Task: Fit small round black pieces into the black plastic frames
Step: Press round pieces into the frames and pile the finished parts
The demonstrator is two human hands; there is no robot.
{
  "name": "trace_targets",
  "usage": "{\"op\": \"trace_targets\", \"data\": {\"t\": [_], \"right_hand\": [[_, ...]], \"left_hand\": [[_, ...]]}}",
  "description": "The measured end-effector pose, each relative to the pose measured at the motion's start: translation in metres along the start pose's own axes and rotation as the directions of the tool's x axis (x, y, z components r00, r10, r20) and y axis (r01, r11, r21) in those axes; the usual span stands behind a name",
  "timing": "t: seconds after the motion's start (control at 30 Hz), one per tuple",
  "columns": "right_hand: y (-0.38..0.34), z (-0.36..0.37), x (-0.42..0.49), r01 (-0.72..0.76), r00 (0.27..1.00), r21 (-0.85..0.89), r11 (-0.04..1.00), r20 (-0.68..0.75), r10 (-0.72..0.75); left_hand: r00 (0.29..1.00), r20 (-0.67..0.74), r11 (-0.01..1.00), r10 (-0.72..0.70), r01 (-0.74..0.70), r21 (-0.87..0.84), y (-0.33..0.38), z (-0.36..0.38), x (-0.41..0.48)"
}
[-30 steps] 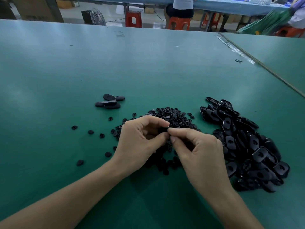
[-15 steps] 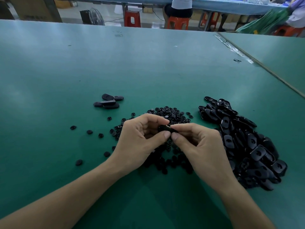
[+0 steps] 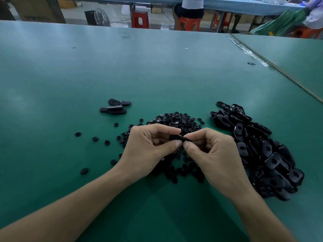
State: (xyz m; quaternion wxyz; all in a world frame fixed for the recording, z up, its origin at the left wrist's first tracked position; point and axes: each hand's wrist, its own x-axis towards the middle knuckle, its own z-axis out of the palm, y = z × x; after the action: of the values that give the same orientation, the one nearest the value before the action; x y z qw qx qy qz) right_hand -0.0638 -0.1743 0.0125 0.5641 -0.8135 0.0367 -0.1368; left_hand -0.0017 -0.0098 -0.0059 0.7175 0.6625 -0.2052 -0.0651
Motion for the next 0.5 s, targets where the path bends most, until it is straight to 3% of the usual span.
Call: {"op": "trace_targets", "data": {"t": [0.33, 0.4, 0.5], "right_hand": [[-0.002, -0.004, 0.0, 0.05, 0.998, -0.058, 0.997, 0.04, -0.047], [-0.002, -0.008, 0.002, 0.09, 0.994, -0.159, 0.983, -0.038, -0.098], [0.003, -0.023, 0.006, 0.026, 0.958, -0.5, 0.865, -0.235, -0.165]], "left_hand": [[0.998, -0.045, 0.995, 0.051, -0.047, 0.083, 0.004, 0.002, 0.0], [0.995, -0.067, 0.993, 0.069, -0.062, 0.096, 0.007, 0.002, 0.002], [0.981, -0.154, 0.989, 0.121, -0.105, 0.103, 0.016, -0.007, 0.012]]}}
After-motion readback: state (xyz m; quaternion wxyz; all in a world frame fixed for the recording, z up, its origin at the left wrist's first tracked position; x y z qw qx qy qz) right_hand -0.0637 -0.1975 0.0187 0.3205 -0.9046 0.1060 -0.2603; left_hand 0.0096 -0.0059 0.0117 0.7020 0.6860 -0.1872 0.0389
